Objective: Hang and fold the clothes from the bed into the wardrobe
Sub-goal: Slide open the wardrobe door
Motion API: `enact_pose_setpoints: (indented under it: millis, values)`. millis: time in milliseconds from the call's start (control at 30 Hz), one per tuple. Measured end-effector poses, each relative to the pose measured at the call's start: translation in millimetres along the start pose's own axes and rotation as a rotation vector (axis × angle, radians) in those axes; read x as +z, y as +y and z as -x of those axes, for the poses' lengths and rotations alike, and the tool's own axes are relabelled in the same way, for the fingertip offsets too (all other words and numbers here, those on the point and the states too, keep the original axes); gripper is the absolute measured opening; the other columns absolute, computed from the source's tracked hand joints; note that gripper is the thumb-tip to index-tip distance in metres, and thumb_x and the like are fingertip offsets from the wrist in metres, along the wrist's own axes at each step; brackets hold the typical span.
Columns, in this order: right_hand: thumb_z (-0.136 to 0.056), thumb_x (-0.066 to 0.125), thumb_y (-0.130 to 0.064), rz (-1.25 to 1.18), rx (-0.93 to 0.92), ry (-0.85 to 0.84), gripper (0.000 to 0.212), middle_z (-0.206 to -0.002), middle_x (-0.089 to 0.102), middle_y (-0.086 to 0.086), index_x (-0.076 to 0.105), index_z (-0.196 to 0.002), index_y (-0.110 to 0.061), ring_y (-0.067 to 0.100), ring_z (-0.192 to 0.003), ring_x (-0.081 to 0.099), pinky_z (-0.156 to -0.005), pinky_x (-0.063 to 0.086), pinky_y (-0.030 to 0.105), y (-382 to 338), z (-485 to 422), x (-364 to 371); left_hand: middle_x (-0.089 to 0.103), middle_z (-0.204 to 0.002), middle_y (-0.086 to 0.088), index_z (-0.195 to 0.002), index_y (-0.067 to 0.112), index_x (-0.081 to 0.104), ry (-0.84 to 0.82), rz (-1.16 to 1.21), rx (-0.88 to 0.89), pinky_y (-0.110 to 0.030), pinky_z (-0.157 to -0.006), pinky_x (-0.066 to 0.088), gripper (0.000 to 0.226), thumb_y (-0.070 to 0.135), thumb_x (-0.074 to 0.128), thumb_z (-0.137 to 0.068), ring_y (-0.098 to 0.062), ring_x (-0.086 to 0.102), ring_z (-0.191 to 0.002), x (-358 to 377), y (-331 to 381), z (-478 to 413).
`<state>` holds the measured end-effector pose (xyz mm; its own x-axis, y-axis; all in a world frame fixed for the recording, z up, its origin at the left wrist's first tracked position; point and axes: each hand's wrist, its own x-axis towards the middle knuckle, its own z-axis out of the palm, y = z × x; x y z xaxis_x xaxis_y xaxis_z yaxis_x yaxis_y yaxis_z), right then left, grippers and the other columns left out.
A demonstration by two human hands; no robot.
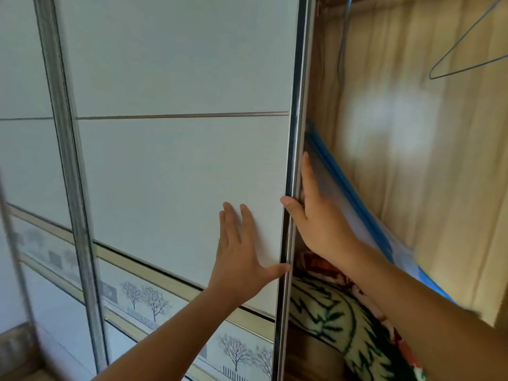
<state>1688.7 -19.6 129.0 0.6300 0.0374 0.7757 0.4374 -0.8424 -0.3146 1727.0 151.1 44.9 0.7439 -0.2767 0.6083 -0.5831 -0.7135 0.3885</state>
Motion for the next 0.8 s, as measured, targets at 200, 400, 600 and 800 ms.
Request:
enact_pose_setpoints:
  millis: [200, 400, 600, 800]
  values:
    - [-0.092, 0.033, -0.069, 0.16, -0.159, -0.02, 0.089, -0.125, 0.057, 0.005, -0.027, -0.152, -0.04, 0.015, -0.103, 0.06, -0.078, 0.053, 0.026, 4.8, -16.8, 18.3, -0.048, -0.153, -0.001, -0.145, 0.029, -0.041, -0.026, -0.02, -0.042, -0.049, -0.124, 0.004, 0.137, 0.09, 0.05, -0.062, -0.024, -0.039, -0.144, -7.1, -22.9, -8.0]
    - [-0.097, 0.034, -0.064, 0.262, -0.259, -0.024, 0.091, -0.167, -0.019, -0.003, -0.019, -0.157, -0.023, 0.019, -0.154, -0.017, -0.124, 0.007, 0.046, 0.2, -36.0, 42.6, -0.054, -0.147, 0.006, -0.134, 0.036, -0.05, -0.065, -0.021, -0.072, -0.047, -0.124, 0.002, 0.138, 0.083, 0.062, -0.068, -0.02, -0.042, -0.142, -19.2, -49.4, -17.0]
    - [-0.099, 0.035, -0.059, 0.132, -0.233, -0.081, 0.088, -0.167, -0.023, -0.005, -0.027, -0.154, -0.029, 0.013, -0.152, -0.023, -0.125, 0.007, 0.054, -0.4, -42.0, 59.0, -0.056, -0.145, 0.009, -0.139, 0.033, -0.047, -0.065, -0.045, -0.078, -0.036, -0.117, -0.006, 0.139, 0.084, 0.061, -0.068, -0.016, -0.044, -0.14, -21.4, -57.6, -19.8]
    - [-0.097, 0.037, -0.063, 0.028, -0.218, -0.098, 0.089, -0.169, -0.003, -0.004, -0.029, -0.152, -0.039, 0.019, -0.155, 0.005, -0.121, 0.023, 0.044, -2.5, -38.6, 53.5, -0.053, -0.147, 0.011, -0.144, 0.034, -0.042, -0.074, -0.038, -0.101, -0.036, -0.118, -0.003, 0.138, 0.087, 0.06, -0.067, -0.015, -0.041, -0.142, -23.5, -58.7, -17.8]
